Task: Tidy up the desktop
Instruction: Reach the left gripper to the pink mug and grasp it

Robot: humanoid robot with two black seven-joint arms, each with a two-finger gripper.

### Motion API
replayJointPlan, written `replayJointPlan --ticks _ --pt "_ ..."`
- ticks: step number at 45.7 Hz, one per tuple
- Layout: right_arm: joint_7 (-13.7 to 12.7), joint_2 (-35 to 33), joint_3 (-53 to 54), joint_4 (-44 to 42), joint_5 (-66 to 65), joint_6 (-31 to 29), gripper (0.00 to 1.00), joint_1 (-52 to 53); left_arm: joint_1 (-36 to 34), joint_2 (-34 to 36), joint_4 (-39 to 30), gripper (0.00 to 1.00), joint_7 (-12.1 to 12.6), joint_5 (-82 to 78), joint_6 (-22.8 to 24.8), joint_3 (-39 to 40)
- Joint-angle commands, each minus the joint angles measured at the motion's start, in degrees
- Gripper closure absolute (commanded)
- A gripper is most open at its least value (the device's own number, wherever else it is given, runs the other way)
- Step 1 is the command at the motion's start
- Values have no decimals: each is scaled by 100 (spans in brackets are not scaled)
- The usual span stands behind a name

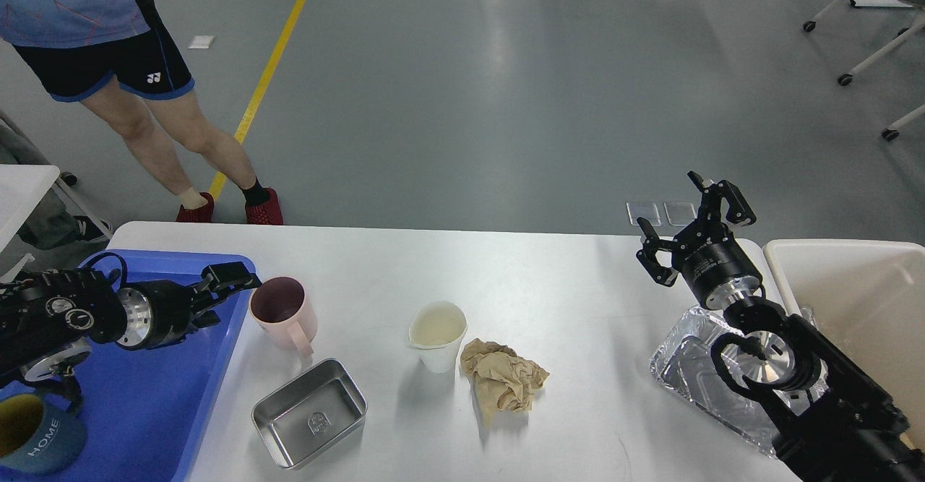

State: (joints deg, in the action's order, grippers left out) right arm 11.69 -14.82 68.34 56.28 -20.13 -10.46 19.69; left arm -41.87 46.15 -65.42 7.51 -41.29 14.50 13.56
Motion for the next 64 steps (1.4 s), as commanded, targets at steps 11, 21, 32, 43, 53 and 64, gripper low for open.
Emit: replayJointPlan --ticks 11,21,32,43,53,64 --pt "0 -136 4 -3 0 0 0 18 -287 -642 768 7 -4 7 9 -363" --pt "0 -153 4 -38 0 0 0 9 -383 -765 794 8 5 25 9 -477" --pt "0 -153 4 -38 0 0 0 27 -375 -774 803 26 189 25 9 -521" --pt "0 -180 4 -12 0 9 0 18 -348 -844 838 40 242 112 -114 -556" --pt "0 -171 4 -12 0 9 0 0 -348 -958 873 47 242 139 -176 -539" --pt "0 -223 13 -21 0 17 0 9 -366 -1090 873 55 681 411 -149 -539"
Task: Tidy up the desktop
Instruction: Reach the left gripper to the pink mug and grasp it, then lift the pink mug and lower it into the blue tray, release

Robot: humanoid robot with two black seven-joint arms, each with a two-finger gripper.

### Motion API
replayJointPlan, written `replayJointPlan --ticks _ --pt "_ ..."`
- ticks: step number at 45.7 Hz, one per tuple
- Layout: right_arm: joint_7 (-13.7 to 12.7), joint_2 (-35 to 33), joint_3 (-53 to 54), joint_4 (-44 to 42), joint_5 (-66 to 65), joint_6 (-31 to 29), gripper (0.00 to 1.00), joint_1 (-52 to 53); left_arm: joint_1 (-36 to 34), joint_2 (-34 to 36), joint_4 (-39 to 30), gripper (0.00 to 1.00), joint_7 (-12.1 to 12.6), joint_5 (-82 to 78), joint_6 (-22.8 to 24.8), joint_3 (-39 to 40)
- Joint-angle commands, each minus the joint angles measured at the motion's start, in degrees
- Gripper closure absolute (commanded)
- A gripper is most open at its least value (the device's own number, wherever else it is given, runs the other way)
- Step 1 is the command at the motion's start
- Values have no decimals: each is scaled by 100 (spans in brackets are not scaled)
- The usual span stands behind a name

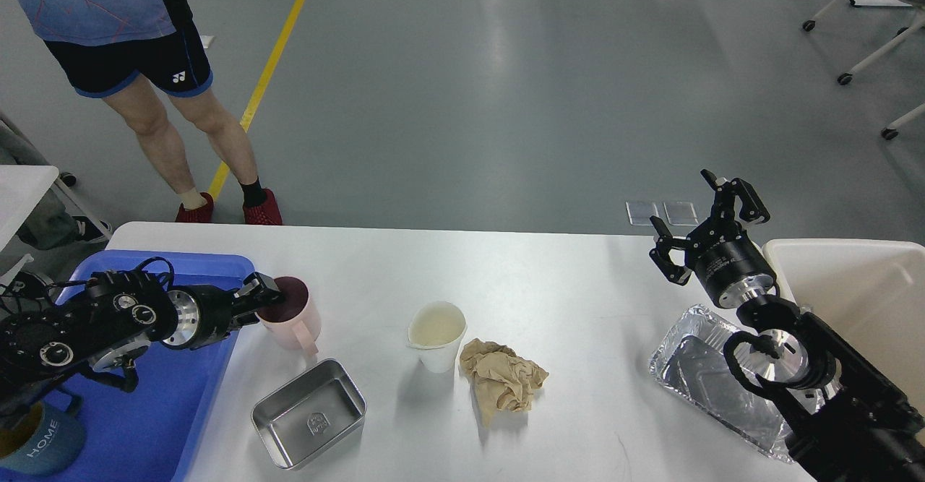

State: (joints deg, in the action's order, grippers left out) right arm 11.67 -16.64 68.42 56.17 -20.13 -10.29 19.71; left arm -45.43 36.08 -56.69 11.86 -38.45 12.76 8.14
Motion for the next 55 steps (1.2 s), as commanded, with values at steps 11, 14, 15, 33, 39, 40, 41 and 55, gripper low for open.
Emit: replayJointPlan --ticks 11,14,15,33,39,40,41,55 --pt "2 -76 5 -44 0 1 0 -2 -27 -128 -79 81 537 180 130 3" --pt "2 -76 14 -44 0 1 0 -2 -36 -128 -70 89 669 172 174 3" --pt "2 -76 14 -44 0 -8 0 -2 -36 -137 -70 91 695 172 174 3" --pt "2 -76 14 -36 0 1 0 -46 -177 -40 -97 100 704 163 288 56" --pt "2 -67 5 -36 0 1 0 -46 -405 206 -141 100 704 172 596 74" --pt "2 -67 5 -36 0 1 0 -46 -458 276 -184 100 704 172 657 74" --pt "2 -67 5 -36 0 1 0 -46 -510 355 -228 100 704 172 719 82" --pt "2 -76 14 -44 0 -8 0 -46 -810 2858 -2697 100 748 172 1097 82"
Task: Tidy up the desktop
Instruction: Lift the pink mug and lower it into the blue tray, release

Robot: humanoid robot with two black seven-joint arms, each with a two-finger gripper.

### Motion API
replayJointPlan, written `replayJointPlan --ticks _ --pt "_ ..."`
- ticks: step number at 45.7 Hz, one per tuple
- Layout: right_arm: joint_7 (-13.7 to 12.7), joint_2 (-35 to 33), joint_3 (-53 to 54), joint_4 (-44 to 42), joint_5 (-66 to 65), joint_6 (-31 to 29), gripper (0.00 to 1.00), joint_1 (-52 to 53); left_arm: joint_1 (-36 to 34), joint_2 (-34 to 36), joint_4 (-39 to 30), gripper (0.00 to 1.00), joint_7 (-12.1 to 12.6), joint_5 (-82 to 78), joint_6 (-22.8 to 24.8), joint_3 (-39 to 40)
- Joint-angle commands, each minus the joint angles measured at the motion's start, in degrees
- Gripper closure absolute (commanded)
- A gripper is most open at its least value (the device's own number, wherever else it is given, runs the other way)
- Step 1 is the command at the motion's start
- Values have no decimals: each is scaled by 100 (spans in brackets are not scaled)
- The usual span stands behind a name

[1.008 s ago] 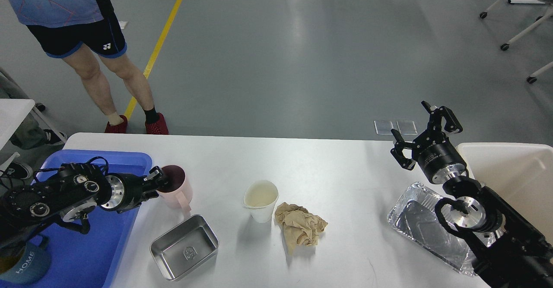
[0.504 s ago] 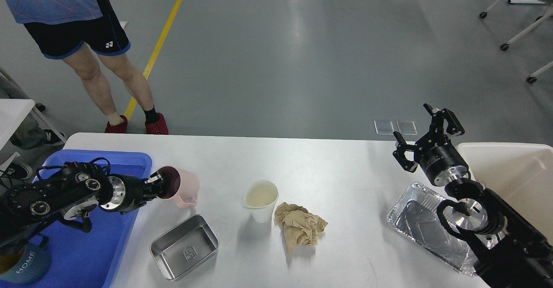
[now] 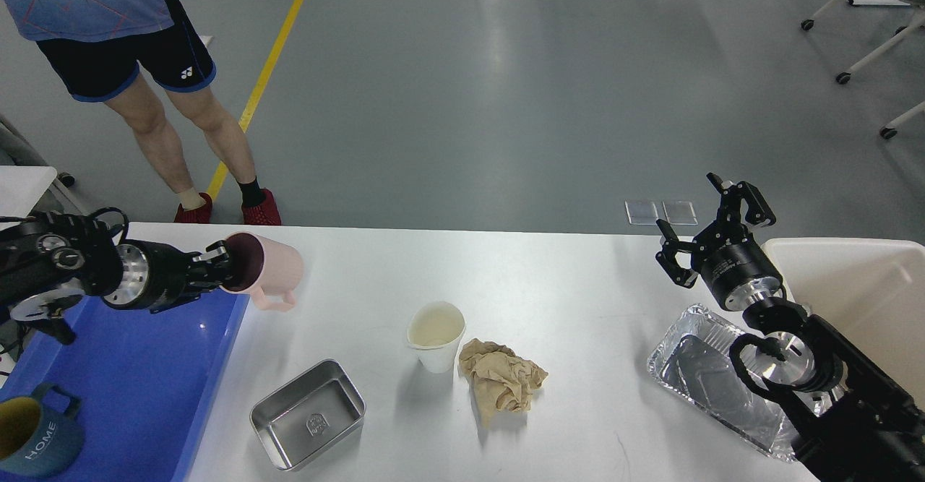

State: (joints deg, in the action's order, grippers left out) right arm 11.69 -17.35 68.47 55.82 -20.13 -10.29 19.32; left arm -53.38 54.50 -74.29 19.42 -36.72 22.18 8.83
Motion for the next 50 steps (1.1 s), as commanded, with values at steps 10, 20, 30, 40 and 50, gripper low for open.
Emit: replayJointPlan --ticks 10,20,30,40,50 --pt "0 21 8 -19 0 -8 0 2 -23 2609 -1799 100 -113 -1 532 145" --pt "0 47 -1 -19 0 -8 0 2 -14 3637 -1975 100 -157 157 989 181" --pt "0 56 -1 -10 0 -8 0 11 -32 4025 -1975 100 -157 297 1289 321" --pt "0 65 -1 16 0 0 0 -7 82 3630 -1940 99 -149 315 947 -55" --pt "0 100 -1 25 0 53 0 2 100 2786 -1834 98 -157 315 -143 -1251"
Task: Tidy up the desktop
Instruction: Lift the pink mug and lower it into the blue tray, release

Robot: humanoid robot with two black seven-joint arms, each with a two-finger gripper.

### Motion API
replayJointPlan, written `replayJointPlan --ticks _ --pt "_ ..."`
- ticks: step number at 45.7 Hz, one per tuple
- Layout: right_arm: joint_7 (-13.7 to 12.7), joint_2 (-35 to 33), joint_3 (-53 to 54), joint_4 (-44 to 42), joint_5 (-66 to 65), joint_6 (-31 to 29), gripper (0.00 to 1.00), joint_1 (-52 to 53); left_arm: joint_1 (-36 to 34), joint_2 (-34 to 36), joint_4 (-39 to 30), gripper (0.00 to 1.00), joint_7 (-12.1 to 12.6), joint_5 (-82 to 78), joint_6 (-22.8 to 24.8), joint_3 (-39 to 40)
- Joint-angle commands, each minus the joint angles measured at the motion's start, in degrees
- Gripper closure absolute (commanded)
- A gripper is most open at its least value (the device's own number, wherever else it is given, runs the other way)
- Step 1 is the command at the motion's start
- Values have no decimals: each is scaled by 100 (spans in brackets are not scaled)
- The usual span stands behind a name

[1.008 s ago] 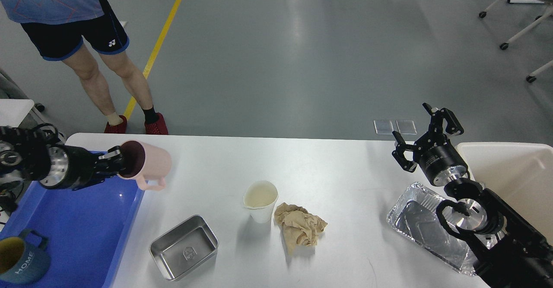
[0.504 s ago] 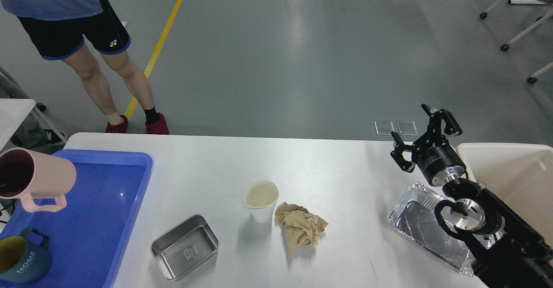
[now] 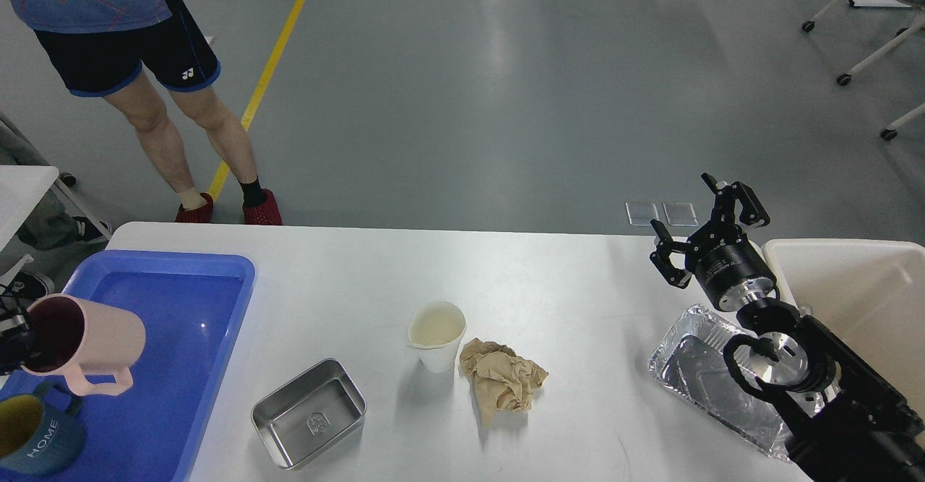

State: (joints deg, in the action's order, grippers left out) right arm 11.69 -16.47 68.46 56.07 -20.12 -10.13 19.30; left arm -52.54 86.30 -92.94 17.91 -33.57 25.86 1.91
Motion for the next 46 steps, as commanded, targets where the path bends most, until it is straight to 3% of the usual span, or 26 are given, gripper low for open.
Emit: replayJointPlan --ticks 1,19,30,39,46 --pt "0 13 0 1 -1 38 0 3 15 -464 39 98 -7 0 -616 -656" --pt "0 4 9 -26 -1 29 0 -14 885 -1308 452 96 -16 9 -1592 -1009" --pt "0 4 0 -35 -1 29 0 -14 1149 -1722 672 93 -16 18 -1865 -991" --pt "0 -5 9 -43 -1 29 0 -14 1158 -1695 681 85 -7 88 -1874 -982" --pt "0 4 9 -43 -1 29 0 -14 1158 -1660 681 66 -7 184 -1874 -982"
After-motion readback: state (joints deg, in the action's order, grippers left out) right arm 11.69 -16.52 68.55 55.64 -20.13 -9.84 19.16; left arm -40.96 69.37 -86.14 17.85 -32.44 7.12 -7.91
